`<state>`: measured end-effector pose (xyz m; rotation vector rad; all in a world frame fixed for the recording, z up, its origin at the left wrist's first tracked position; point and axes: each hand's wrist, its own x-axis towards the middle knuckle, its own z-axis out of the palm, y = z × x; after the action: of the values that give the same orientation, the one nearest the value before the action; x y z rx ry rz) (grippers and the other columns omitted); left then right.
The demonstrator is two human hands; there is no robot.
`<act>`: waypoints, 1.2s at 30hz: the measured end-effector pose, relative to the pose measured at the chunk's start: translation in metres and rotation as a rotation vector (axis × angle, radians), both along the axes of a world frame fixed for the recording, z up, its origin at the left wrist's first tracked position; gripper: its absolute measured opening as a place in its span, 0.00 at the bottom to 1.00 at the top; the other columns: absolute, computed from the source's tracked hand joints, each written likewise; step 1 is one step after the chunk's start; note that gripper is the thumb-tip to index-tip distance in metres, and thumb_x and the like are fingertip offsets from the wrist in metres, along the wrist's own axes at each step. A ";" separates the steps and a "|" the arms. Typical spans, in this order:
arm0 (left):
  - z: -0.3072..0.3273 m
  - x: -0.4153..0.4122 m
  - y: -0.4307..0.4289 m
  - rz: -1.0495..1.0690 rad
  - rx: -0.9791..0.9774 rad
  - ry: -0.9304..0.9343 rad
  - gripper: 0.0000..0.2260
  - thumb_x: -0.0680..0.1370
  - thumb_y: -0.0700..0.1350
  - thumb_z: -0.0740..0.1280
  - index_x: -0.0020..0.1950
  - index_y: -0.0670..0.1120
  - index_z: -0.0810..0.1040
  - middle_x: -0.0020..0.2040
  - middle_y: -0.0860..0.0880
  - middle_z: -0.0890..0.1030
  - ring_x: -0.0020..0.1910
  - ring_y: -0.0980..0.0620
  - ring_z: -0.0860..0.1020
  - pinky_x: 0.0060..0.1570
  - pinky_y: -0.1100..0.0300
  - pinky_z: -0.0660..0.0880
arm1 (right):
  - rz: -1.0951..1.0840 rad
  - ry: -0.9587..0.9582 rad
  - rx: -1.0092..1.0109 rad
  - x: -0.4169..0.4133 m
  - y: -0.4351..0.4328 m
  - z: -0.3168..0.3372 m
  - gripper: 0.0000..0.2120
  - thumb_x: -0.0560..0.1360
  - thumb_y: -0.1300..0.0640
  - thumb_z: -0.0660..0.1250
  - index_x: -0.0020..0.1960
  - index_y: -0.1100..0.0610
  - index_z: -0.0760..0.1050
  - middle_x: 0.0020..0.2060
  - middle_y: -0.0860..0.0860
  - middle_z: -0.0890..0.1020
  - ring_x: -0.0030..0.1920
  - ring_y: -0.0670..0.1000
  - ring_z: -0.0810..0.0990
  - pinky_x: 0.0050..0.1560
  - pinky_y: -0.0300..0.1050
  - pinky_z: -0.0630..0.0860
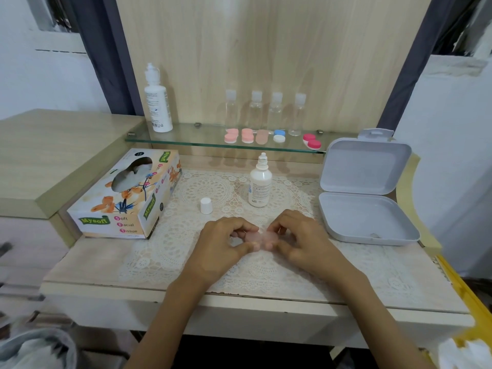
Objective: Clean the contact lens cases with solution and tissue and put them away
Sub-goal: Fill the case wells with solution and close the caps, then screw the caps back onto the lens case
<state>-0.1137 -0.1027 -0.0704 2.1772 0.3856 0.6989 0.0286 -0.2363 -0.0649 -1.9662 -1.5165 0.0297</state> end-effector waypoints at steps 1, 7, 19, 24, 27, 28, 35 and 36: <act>0.000 0.000 0.000 0.001 0.003 0.002 0.13 0.66 0.43 0.78 0.49 0.51 0.83 0.43 0.57 0.82 0.44 0.60 0.79 0.49 0.66 0.75 | -0.011 -0.009 0.001 -0.001 0.000 0.000 0.15 0.68 0.42 0.64 0.45 0.52 0.76 0.39 0.41 0.74 0.43 0.41 0.71 0.41 0.29 0.63; 0.001 -0.001 -0.001 -0.004 -0.004 -0.004 0.13 0.66 0.43 0.78 0.49 0.50 0.83 0.42 0.57 0.82 0.44 0.59 0.79 0.49 0.67 0.74 | 0.047 0.019 -0.053 0.000 -0.004 0.003 0.23 0.68 0.37 0.65 0.57 0.49 0.77 0.47 0.42 0.77 0.49 0.41 0.72 0.46 0.29 0.64; 0.001 -0.001 -0.001 0.006 0.002 -0.009 0.13 0.66 0.42 0.78 0.48 0.51 0.83 0.42 0.57 0.82 0.43 0.59 0.79 0.47 0.68 0.74 | -0.077 -0.034 0.026 -0.010 0.001 -0.003 0.13 0.67 0.46 0.69 0.45 0.55 0.79 0.38 0.41 0.73 0.43 0.45 0.70 0.43 0.32 0.64; 0.000 0.000 -0.001 0.011 0.016 -0.005 0.13 0.66 0.42 0.78 0.49 0.50 0.83 0.42 0.56 0.82 0.43 0.59 0.78 0.47 0.68 0.74 | -0.119 -0.077 0.039 -0.011 0.002 -0.006 0.15 0.68 0.45 0.66 0.44 0.57 0.77 0.38 0.43 0.72 0.42 0.46 0.69 0.40 0.34 0.64; 0.000 0.000 0.000 0.010 0.020 -0.008 0.13 0.66 0.43 0.78 0.49 0.51 0.83 0.42 0.56 0.82 0.43 0.59 0.78 0.47 0.68 0.74 | -0.124 -0.044 0.044 -0.012 0.001 -0.008 0.15 0.67 0.45 0.67 0.45 0.56 0.78 0.37 0.40 0.71 0.42 0.45 0.69 0.41 0.35 0.63; 0.000 0.000 -0.001 0.012 0.025 -0.006 0.13 0.66 0.43 0.78 0.49 0.51 0.83 0.42 0.56 0.82 0.43 0.59 0.78 0.47 0.68 0.74 | -0.112 -0.015 0.045 -0.012 0.000 -0.007 0.17 0.67 0.42 0.65 0.46 0.55 0.78 0.38 0.39 0.71 0.42 0.43 0.69 0.42 0.33 0.63; -0.005 0.000 0.000 0.021 0.159 0.054 0.13 0.71 0.47 0.74 0.55 0.52 0.81 0.48 0.59 0.80 0.50 0.61 0.75 0.53 0.60 0.72 | 0.007 0.112 0.051 -0.010 -0.014 -0.003 0.18 0.71 0.64 0.71 0.58 0.50 0.79 0.44 0.39 0.79 0.46 0.40 0.74 0.45 0.29 0.67; -0.006 0.000 0.000 0.029 0.217 0.074 0.14 0.72 0.48 0.72 0.57 0.53 0.79 0.50 0.60 0.79 0.52 0.61 0.73 0.55 0.61 0.71 | 0.001 0.095 0.059 -0.010 -0.014 -0.004 0.16 0.71 0.64 0.71 0.57 0.50 0.80 0.42 0.39 0.79 0.46 0.42 0.74 0.45 0.30 0.67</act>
<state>-0.1141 -0.1023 -0.0763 2.4116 0.3961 0.7054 0.0189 -0.2506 -0.0685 -1.8910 -1.4412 0.0775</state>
